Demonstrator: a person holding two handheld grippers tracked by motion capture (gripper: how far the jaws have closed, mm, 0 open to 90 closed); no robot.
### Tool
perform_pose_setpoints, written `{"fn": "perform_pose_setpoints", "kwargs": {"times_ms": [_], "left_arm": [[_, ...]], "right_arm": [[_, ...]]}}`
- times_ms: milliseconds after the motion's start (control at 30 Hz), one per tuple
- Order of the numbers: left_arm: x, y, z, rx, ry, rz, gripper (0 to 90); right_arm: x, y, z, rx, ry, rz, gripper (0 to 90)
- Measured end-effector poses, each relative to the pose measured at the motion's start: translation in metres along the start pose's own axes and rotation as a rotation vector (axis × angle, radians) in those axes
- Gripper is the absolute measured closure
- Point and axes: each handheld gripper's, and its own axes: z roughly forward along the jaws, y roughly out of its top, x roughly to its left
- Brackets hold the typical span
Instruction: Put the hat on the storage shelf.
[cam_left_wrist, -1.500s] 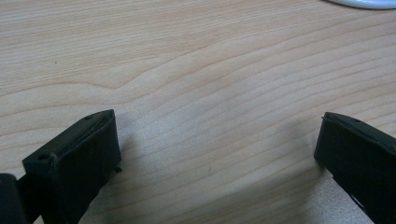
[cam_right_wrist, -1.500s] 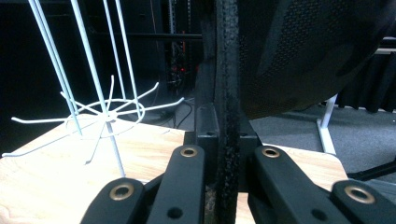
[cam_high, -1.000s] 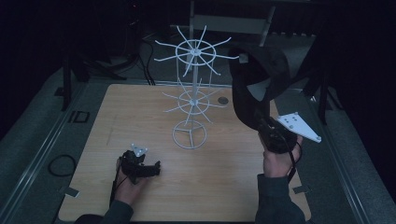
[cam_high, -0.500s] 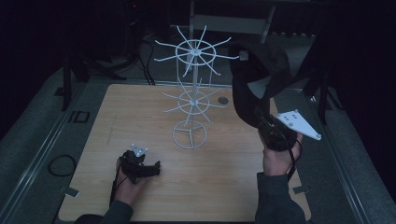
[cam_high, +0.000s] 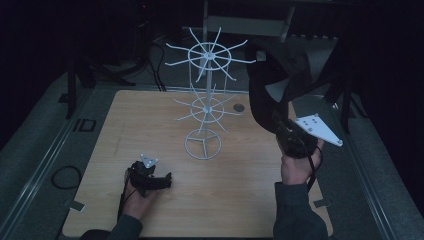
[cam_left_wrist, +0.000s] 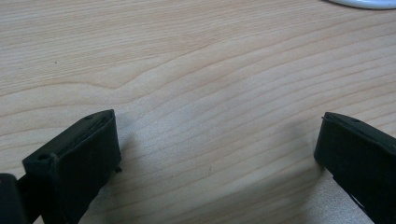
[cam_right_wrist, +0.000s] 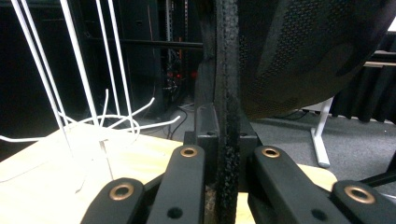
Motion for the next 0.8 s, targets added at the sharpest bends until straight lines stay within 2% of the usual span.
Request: {"fn": "perform_pose_setpoints", "kwargs": {"times_ms": [800], "left_arm": [[0.0000,0.0000,-0.0001,0.001,0.000,0.000,0.2]], "right_arm": [[0.0070,0.0088,0.0056,-0.004,0.019,-0.018,86.4]]}}
